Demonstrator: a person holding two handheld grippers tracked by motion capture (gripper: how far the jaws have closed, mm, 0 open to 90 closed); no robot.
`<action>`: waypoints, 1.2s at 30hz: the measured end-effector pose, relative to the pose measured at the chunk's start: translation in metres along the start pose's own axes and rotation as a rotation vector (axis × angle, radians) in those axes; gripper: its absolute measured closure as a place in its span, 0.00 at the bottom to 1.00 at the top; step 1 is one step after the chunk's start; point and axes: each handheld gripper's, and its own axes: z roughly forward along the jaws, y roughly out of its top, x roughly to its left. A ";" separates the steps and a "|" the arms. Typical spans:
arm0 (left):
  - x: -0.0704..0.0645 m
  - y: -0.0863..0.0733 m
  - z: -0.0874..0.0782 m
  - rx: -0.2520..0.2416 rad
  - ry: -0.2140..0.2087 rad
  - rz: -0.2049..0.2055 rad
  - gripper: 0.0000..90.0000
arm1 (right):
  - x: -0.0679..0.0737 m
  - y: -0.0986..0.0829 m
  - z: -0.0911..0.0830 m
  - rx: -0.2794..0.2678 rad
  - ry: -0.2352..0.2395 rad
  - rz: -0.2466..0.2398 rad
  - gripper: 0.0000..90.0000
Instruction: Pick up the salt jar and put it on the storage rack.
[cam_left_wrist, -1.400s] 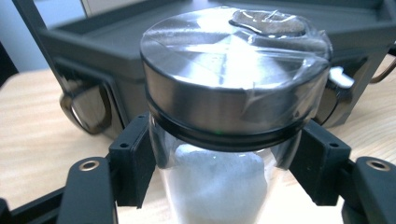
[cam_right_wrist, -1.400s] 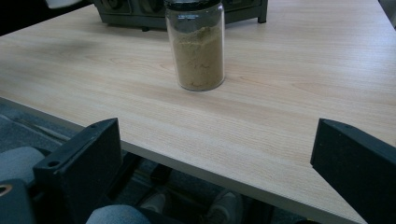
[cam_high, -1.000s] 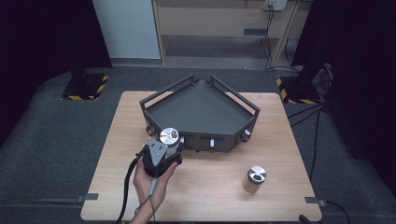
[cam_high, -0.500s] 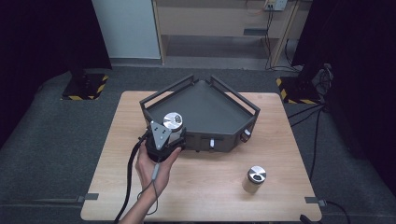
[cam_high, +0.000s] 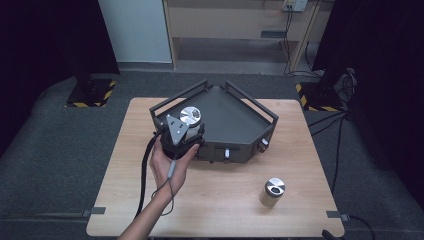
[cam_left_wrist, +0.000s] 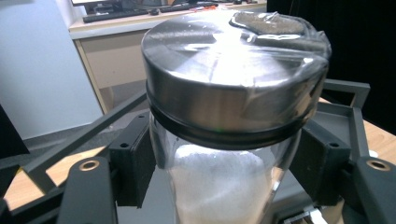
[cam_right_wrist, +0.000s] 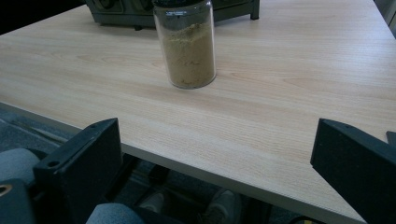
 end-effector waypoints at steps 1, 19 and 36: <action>0.000 0.001 0.003 -0.003 0.000 -0.001 0.34 | 0.000 0.000 0.000 0.000 -0.001 0.004 0.03; 0.008 0.027 0.067 0.017 0.023 0.012 0.34 | -0.004 -0.001 -0.001 -0.004 -0.008 0.021 0.03; 0.015 0.031 0.123 0.047 0.048 0.007 0.34 | -0.008 -0.003 -0.002 -0.003 -0.023 0.038 0.03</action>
